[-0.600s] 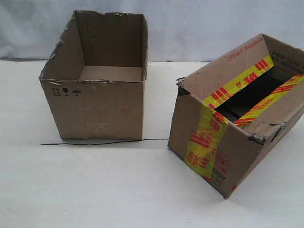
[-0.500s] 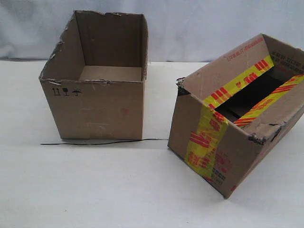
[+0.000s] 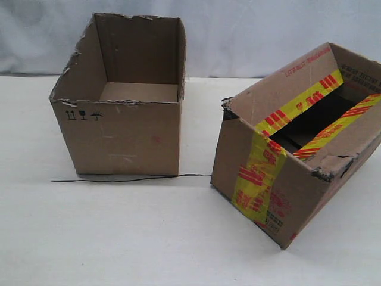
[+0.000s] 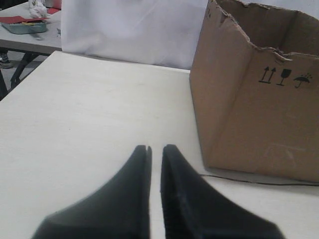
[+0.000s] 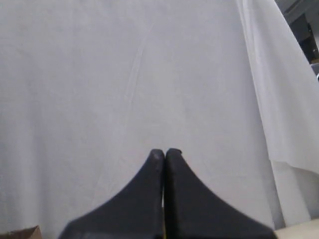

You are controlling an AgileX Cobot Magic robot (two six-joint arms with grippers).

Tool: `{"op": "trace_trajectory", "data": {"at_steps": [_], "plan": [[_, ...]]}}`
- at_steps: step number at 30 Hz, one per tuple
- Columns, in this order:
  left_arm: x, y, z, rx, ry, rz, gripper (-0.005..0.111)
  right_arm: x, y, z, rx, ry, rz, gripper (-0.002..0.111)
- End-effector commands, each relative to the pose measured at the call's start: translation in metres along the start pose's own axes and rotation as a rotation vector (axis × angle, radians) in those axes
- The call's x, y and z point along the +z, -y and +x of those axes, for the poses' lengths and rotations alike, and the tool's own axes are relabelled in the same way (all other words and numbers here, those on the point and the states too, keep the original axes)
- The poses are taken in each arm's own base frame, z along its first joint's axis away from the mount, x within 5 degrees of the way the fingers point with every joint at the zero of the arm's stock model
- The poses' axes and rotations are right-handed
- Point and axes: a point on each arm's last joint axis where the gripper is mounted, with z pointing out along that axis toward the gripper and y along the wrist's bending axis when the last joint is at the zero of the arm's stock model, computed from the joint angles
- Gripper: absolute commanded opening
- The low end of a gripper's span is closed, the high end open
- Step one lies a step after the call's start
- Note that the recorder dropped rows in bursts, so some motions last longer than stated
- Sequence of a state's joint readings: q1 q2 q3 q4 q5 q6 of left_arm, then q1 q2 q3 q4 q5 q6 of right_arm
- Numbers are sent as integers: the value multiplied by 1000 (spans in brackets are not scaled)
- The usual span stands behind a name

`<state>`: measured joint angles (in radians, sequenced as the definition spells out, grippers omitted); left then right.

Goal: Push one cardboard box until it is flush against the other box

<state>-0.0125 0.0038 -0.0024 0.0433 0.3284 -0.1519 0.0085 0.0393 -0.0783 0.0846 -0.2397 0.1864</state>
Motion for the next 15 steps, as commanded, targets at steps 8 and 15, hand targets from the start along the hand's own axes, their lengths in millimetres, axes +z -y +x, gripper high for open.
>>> {"op": "trace_trajectory", "data": {"at_steps": [8,15], "plan": [[0,0,-1,1,22,1,0,67,13,49,-100,-571,130,0],[0,0,-1,1,22,1,0,110,29,74,-124,-760,218,0]]}}
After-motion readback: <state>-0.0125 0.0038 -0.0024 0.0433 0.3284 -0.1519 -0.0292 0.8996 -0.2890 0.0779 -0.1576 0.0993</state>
